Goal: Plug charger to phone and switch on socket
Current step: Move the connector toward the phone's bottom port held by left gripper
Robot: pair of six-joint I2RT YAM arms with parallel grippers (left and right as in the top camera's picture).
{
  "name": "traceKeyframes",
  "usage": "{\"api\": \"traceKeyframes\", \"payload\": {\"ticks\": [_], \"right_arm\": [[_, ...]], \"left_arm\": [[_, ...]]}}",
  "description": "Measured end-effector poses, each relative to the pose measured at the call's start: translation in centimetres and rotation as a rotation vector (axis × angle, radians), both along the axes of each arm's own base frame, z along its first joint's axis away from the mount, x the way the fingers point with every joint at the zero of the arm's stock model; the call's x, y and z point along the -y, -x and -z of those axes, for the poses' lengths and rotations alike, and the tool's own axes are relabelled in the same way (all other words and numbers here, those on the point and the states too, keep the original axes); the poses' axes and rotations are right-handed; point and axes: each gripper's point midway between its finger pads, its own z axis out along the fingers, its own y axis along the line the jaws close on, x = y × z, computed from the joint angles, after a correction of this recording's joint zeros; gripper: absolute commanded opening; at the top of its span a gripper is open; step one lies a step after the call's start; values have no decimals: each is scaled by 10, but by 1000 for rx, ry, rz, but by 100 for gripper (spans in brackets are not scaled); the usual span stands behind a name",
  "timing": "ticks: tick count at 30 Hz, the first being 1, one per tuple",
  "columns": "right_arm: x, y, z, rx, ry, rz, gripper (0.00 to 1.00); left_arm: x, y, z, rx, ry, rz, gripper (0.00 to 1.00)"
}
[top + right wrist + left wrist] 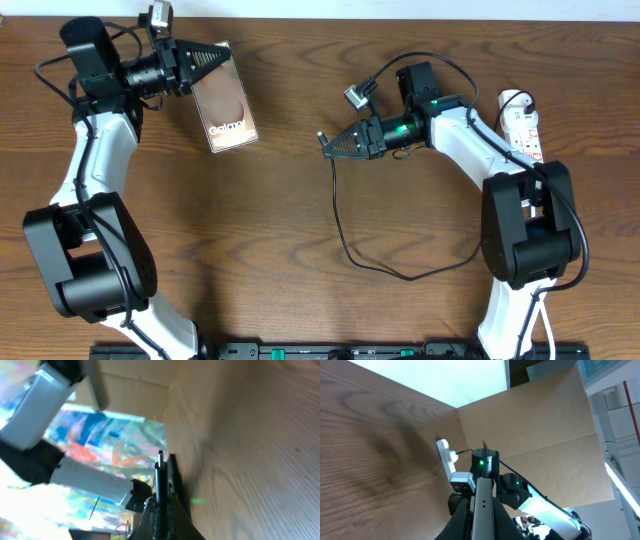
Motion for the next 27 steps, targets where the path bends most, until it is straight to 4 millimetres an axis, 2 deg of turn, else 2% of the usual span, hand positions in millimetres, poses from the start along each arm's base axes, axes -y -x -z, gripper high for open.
{"api": "traceKeyframes", "payload": {"ticks": [4,7,10,12,15,18,23,27], "right_arm": [[-9,3,-10,101,-75,-43,1],[-27,12,-18,189,-126,-102,1],[-42,15,-25,259,-160,-139,1],[-53,16,-32,291,-177,-162,1],[-61,17,-40,308,-192,-180,1],[-64,14,-48,317,-201,-185,1],[-67,9,-61,354,-217,-183,1],[-69,6,-71,402,-236,-182,1]], "left_arm": [[-1,-4,0,-5,-4,-23,7],[3,-14,-13,70,-15,-61,7],[22,-21,-37,178,-8,-77,7],[40,-22,-47,191,16,-80,7],[51,-29,-49,142,47,-115,7],[46,-38,-57,137,77,-177,7],[40,-37,-76,208,109,-205,7],[29,-39,-77,204,111,-221,7]]}}
